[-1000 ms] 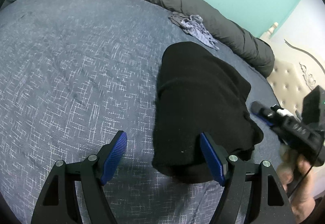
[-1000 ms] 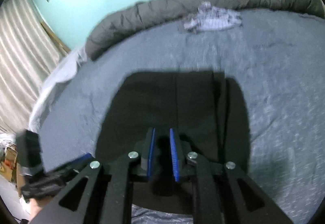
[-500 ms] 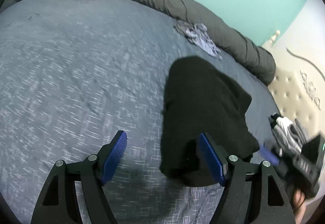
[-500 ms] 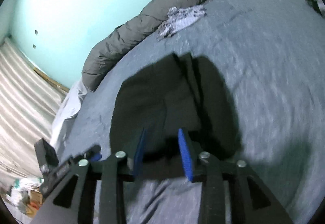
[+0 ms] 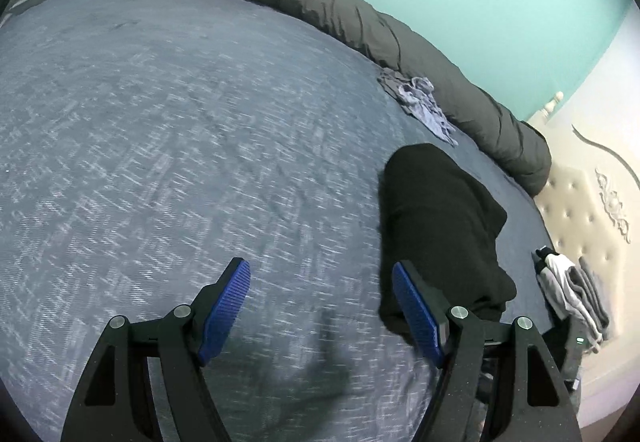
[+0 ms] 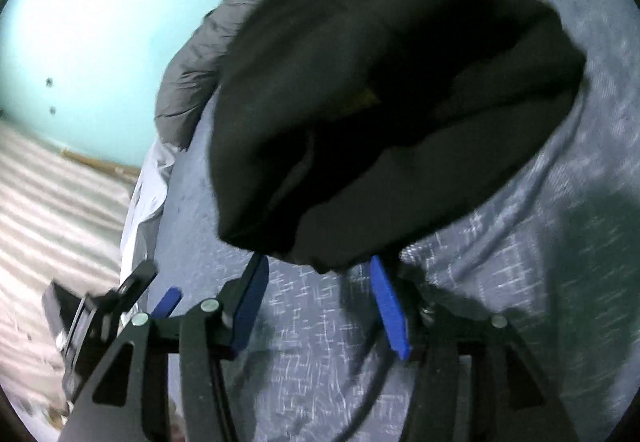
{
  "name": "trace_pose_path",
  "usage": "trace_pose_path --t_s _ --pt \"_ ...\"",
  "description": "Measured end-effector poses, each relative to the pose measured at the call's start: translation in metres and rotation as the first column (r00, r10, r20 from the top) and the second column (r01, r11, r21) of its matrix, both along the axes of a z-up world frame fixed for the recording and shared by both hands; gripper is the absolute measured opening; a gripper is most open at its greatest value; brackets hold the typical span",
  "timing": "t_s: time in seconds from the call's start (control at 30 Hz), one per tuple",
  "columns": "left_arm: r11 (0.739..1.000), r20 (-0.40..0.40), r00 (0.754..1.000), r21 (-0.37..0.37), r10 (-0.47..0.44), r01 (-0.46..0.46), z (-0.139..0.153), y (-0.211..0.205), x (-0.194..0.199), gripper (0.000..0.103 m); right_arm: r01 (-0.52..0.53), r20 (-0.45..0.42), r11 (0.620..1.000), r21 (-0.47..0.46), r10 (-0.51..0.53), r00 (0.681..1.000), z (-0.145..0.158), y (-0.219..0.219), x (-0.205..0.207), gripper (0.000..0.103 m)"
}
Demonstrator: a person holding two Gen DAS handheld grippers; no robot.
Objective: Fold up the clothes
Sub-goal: 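Grasp the folded black garment with the right tool and lift it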
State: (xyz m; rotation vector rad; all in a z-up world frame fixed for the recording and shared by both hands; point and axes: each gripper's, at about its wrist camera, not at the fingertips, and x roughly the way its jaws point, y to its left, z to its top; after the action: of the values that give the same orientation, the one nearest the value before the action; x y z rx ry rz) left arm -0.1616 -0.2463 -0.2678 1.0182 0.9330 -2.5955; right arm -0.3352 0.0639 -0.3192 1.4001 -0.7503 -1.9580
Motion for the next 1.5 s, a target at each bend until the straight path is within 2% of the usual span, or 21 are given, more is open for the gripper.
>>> trace_pose_path --t_s 0.17,0.4,0.47,0.53,0.63,0.77,1.1,1.3,1.5 --pt "1.000 -0.006 1.000 0.009 0.016 -0.016 -0.001 -0.012 0.007 0.077 0.030 -0.036 1.000 0.000 -0.030 0.999 0.001 -0.006 -0.006 0.056" --pt "1.000 -0.008 1.000 0.013 0.017 -0.017 -0.003 -0.016 0.009 0.077 0.076 -0.031 0.997 -0.001 -0.076 0.997 0.000 -0.006 -0.022 0.056" --pt "1.000 -0.010 1.000 0.012 0.018 -0.018 -0.002 -0.016 0.009 0.077 0.077 -0.040 0.997 -0.006 -0.078 0.996 0.001 -0.004 -0.023 0.047" --pt "1.000 -0.011 1.000 0.012 0.022 -0.022 -0.002 -0.017 0.010 0.077 0.087 -0.033 0.996 -0.016 -0.088 0.996 0.001 0.002 -0.023 0.026" --pt "1.000 -0.012 1.000 0.015 0.028 -0.028 -0.003 -0.018 0.010 0.077 0.077 -0.044 0.996 -0.039 -0.079 0.996 0.007 0.013 -0.023 0.016" --pt "1.000 -0.014 1.000 0.011 0.021 -0.021 -0.001 -0.014 0.010 0.077 0.071 -0.068 0.994 -0.081 -0.077 0.995 0.023 0.030 -0.024 0.014" --pt "0.999 -0.011 0.999 -0.019 -0.040 0.040 0.004 0.012 -0.001 0.077 0.120 -0.058 0.990 -0.067 -0.124 0.991 0.051 0.125 -0.032 0.012" --pt "0.995 -0.005 0.995 -0.017 -0.097 0.097 0.006 0.038 -0.010 0.077 0.136 -0.085 0.991 0.007 -0.135 0.987 0.062 0.195 -0.049 0.011" --pt "0.987 -0.013 0.987 0.009 -0.161 0.161 0.008 0.072 -0.034 0.077 0.138 -0.086 0.985 0.102 -0.130 0.988 0.060 0.231 -0.077 0.008"
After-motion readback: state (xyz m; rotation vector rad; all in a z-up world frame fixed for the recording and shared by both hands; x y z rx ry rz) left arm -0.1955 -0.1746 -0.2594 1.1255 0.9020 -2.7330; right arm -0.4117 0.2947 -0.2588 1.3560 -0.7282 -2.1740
